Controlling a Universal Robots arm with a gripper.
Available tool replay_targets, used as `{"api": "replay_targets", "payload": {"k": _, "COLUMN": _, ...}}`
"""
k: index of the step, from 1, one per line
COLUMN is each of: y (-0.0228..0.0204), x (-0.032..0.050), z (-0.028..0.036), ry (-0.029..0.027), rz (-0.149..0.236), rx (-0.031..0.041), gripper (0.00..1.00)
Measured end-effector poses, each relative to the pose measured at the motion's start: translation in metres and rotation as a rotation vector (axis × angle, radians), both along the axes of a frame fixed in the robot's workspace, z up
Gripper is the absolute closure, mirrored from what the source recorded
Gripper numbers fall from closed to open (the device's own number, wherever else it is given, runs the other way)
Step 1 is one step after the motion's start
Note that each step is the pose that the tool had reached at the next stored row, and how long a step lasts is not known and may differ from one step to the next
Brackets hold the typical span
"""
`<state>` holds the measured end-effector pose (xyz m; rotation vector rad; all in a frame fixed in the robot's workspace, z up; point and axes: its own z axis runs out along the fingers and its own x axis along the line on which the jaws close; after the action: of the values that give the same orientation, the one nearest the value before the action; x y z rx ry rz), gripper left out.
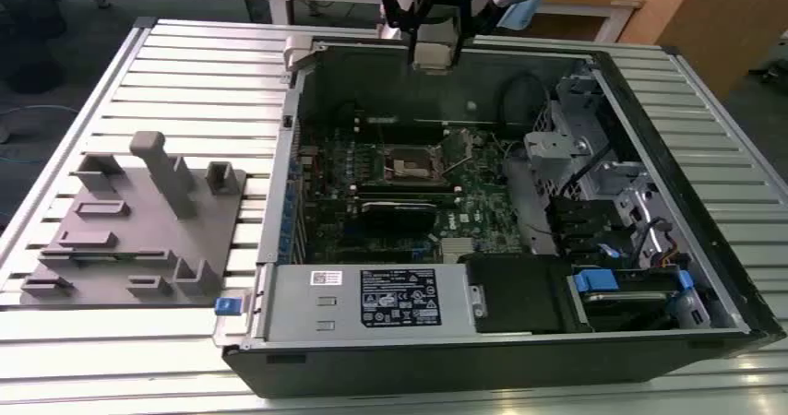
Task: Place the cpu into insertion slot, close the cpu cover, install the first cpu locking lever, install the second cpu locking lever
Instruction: 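Place the cpu into insertion slot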
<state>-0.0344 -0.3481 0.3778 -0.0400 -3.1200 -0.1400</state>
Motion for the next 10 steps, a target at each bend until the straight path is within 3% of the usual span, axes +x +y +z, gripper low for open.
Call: {"api": "replay_targets", "payload": {"k": 10, "y": 0.0000, "x": 0.0000, "z": -0.0029, "ry": 0.0000, "rz": 0.000, "rx": 0.0001, "gripper": 0.46}}
